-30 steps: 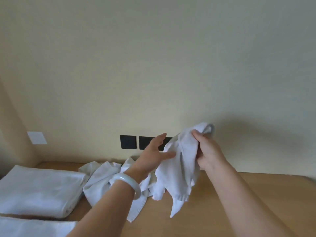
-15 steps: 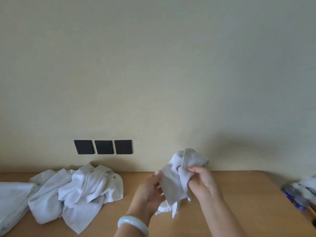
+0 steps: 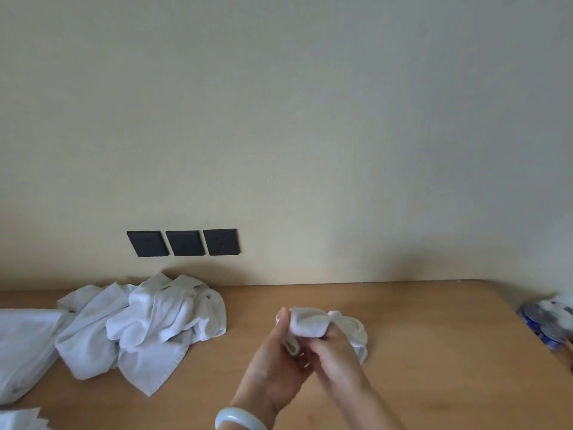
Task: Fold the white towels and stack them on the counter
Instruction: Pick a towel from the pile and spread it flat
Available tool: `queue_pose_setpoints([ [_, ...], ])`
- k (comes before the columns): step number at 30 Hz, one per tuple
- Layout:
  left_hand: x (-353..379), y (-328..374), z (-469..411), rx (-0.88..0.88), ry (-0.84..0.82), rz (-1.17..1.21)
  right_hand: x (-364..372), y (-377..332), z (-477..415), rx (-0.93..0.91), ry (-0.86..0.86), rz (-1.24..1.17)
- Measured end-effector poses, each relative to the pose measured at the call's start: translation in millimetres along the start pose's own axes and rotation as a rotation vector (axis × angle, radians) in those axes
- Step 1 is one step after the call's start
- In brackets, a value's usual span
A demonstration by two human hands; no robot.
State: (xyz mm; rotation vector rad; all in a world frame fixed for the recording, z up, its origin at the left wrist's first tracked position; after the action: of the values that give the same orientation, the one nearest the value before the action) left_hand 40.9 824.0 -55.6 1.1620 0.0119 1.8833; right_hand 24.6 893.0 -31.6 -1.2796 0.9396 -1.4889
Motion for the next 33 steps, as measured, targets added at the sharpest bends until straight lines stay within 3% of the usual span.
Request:
queue_pose_setpoints([
  [2, -21.8, 23.8, -3.4, 0.169, 0.179, -0.068, 8.1, 26.0, 6.3, 0.12, -0.111, 0.005],
  [4, -32.4, 47.9, 3.2, 0.313, 0.268, -0.244, -13.3, 61.4, 10.9, 0.363, 0.031, -0.1],
  [8, -2.4, 73.9, 22.5, 0.441, 0.071, -0.634, -70.5, 90.6, 15.5, 0.495, 0.467, -0.219],
  [10, 17.0, 79.9, 30.5, 0.472, -0.06, -0.752, -74.3, 90.5, 12.7, 0.48, 0.544, -0.33],
  [12, 22.3, 87.4, 31.9, 0.498, -0.098, -0.874, -67.2, 82.4, 8.9, 0.477, 0.544, -0.358],
  [16, 15.3, 107.7, 35.1, 0.533, 0.006, -1.102, -53.4, 66.5, -8.5, 0.552, 0.399, -0.148],
  [19, 20.0, 105.4, 41.6, 0.485, -0.019, -1.209, -38.1, 68.0, -14.0, 0.663, 0.28, -0.015],
  [23, 20.9, 104.5, 50.3, 0.492, -0.016, -1.043, -15.5, 89.1, -13.0, 0.765, 0.216, -0.066],
  [26, 11.3, 121.6, 58.5, 0.569, 0.038, -0.758, -17.1, 98.0, -12.9, 0.715, 0.288, -0.597],
  [28, 1.3, 139.6, 64.8, 0.623, 0.09, -0.5, -40.8, 89.3, -19.7, 0.532, 0.346, -0.955],
  [31, -21.0, 161.7, 69.9, 0.653, 0.204, -0.171, -71.0, 48.9, -18.1, 0.198, 0.32, -1.099],
  [33, -28.6, 160.5, 67.2, 0.624, 0.225, -0.048, -79.5, 31.1, -13.2, 0.076, 0.229, -1.15],
])
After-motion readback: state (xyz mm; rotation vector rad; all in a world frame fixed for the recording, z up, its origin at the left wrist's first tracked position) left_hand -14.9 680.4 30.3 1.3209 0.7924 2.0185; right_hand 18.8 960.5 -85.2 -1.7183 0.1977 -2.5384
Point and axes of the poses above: each hand's wrist, its own z-axis away from the middle knuckle, its own x-axis out of the palm, y = z × x, the point moved 10 cm from there along -z, towards the middle knuckle, and after that the axes turned 5 degrees about z, right-handed, at the moved point
